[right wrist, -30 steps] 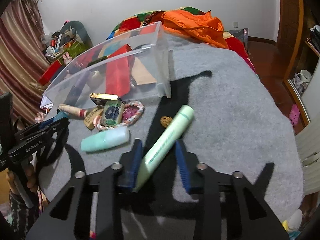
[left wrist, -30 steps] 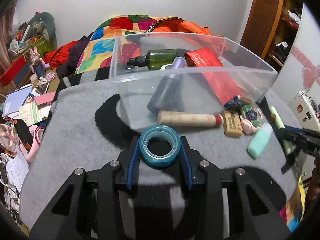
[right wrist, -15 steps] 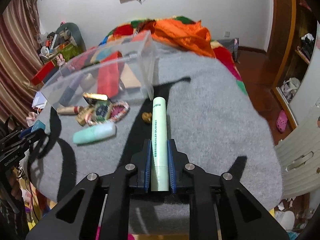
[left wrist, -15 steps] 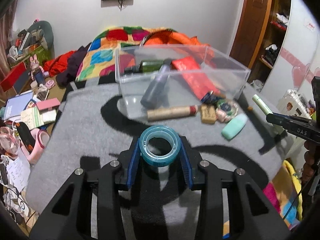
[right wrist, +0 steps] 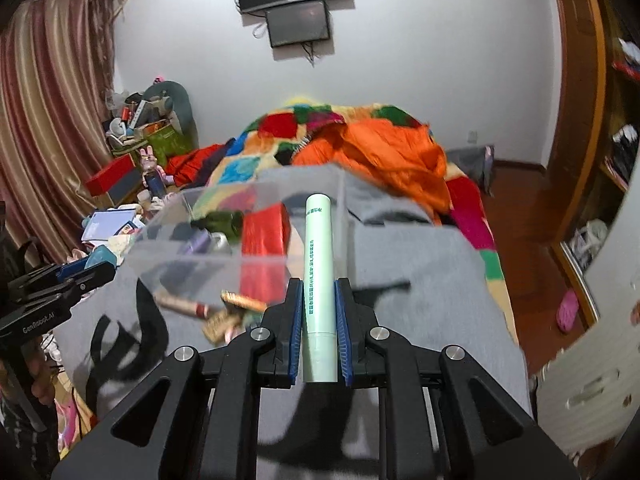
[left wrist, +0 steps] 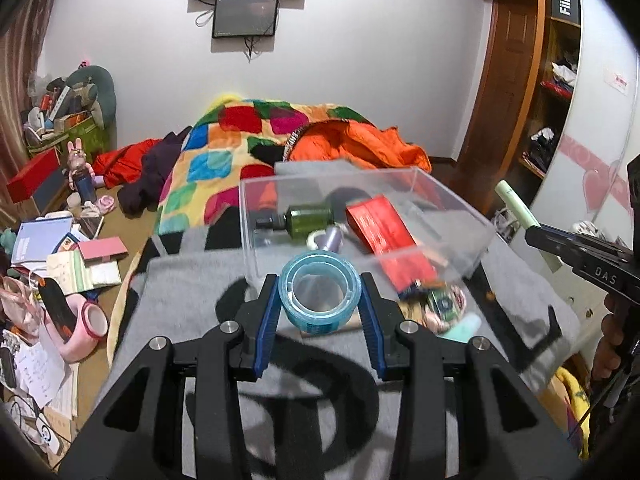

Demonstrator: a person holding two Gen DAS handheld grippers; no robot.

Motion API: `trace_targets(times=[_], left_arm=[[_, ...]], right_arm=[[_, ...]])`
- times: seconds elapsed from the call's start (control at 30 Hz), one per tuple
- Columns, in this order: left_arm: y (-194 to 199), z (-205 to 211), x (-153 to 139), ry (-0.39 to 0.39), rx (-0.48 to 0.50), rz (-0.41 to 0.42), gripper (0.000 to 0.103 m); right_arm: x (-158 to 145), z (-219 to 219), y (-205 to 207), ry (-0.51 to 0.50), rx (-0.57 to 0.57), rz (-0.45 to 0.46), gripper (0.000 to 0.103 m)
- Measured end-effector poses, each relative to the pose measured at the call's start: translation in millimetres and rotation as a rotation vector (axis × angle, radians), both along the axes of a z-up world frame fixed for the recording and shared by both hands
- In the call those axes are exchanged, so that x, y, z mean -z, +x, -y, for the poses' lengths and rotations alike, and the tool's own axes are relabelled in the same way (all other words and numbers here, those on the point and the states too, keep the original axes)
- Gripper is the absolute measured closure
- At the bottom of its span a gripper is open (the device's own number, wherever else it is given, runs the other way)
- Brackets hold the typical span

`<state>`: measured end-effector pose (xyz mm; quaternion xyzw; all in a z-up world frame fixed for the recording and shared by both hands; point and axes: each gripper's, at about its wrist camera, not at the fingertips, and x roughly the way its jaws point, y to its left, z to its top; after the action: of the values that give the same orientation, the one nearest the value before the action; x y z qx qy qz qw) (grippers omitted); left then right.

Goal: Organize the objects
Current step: 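Carry the mint tube and teal tape over the clear box and open both tools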

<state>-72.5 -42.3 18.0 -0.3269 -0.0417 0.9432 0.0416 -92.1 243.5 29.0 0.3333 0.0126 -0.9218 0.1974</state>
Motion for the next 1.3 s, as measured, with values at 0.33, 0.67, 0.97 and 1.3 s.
trace_targets(times=[0.33, 0.67, 0.97, 1.3], left_arm=[[-39, 6, -9, 0.012, -0.019, -0.002, 0.065], [-81, 11, 14, 0.039, -0.032, 0.098, 0.065], [-95, -3, 32, -0.004, -0.006, 0.141, 0.065], [-97, -4, 38, 0.005, 0.004, 0.158, 0.064]], right_arm=[[-17, 27, -46, -0.035, -0.051, -0.037, 0.089], [2, 64, -77, 0.003, -0.102, 0.006, 0.089], [33, 91, -93, 0.063, -0.151, 0.077, 0.089], [52, 105, -98, 0.066, -0.214, 0.157, 0.089]])
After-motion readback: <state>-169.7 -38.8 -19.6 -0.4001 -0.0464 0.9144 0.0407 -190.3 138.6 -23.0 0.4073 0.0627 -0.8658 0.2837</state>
